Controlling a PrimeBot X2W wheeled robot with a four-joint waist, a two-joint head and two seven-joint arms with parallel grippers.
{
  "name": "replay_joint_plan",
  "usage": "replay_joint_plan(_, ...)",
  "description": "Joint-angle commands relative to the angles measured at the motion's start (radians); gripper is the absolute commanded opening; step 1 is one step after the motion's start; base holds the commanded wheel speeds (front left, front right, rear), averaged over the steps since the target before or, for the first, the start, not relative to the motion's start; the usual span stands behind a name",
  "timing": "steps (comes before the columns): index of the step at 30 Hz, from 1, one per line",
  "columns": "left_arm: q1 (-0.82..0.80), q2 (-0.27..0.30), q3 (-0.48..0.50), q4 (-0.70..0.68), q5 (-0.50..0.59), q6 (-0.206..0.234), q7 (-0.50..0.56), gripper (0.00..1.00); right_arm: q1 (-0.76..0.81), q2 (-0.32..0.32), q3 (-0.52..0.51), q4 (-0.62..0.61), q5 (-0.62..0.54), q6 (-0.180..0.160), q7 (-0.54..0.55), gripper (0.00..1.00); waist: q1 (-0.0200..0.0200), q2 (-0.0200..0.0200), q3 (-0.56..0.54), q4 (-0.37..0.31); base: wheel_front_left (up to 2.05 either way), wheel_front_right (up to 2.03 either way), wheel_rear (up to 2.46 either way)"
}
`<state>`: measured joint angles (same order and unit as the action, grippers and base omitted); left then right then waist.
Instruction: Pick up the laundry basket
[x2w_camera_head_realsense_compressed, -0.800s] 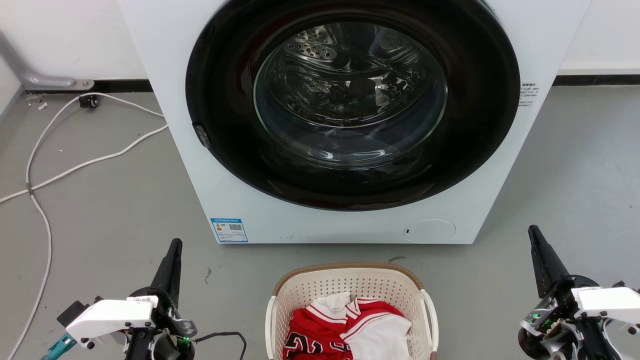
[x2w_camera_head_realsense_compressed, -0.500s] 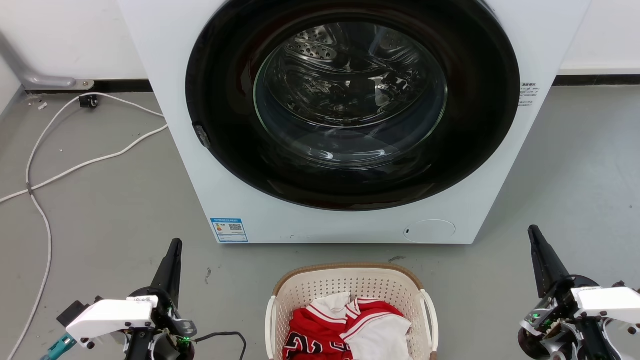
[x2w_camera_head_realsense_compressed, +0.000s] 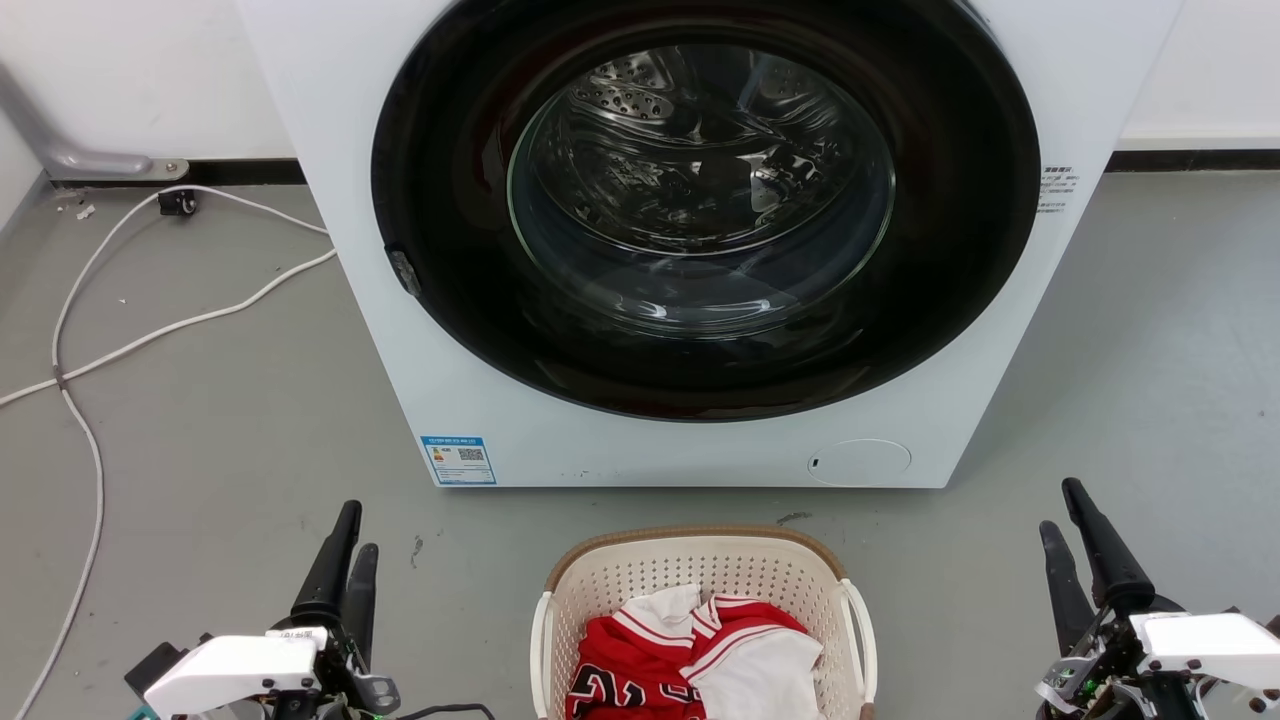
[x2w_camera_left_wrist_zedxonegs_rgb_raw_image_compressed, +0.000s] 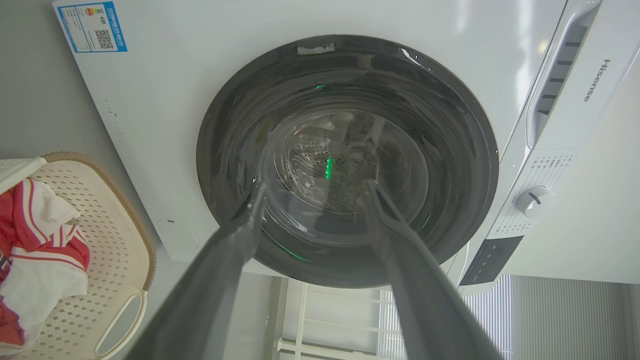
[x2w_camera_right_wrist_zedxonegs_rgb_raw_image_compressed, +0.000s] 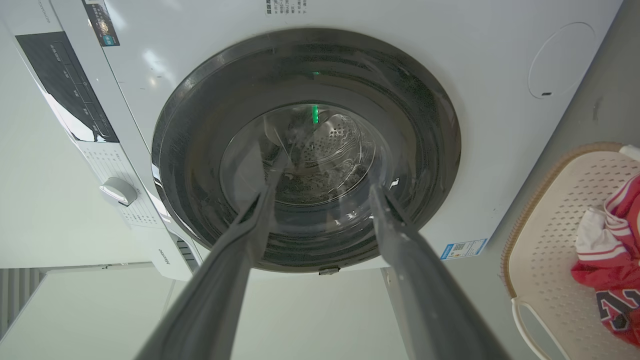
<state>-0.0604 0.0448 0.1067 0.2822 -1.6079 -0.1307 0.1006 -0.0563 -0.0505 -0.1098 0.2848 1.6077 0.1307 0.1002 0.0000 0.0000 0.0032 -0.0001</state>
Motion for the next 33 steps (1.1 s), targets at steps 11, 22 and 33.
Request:
replay_joint_plan(11,-0.002,0.003,0.008,-0.080,0.177,0.011,-0.062,1.00,0.007,-0.001,0.018,-0.088,-0.231,0.000,-0.061,1.00,0.0000,0.0000,0.002,-0.001,0.00,0.00,0.00)
replay_joint_plan(22,0.020,0.004,-0.025,-0.148,0.402,0.041,-0.109,1.00,0.031,-0.001,0.058,-0.153,-0.506,0.000,-0.108,1.00,0.0000,0.0000,0.004,0.000,0.00,0.00,0.00)
replay_joint_plan(33,0.039,0.004,-0.053,-0.193,0.575,0.062,-0.147,1.00,0.054,-0.001,0.085,-0.194,-0.720,0.000,-0.147,1.00,0.0000,0.0000,0.006,0.001,0.00,0.00,0.00)
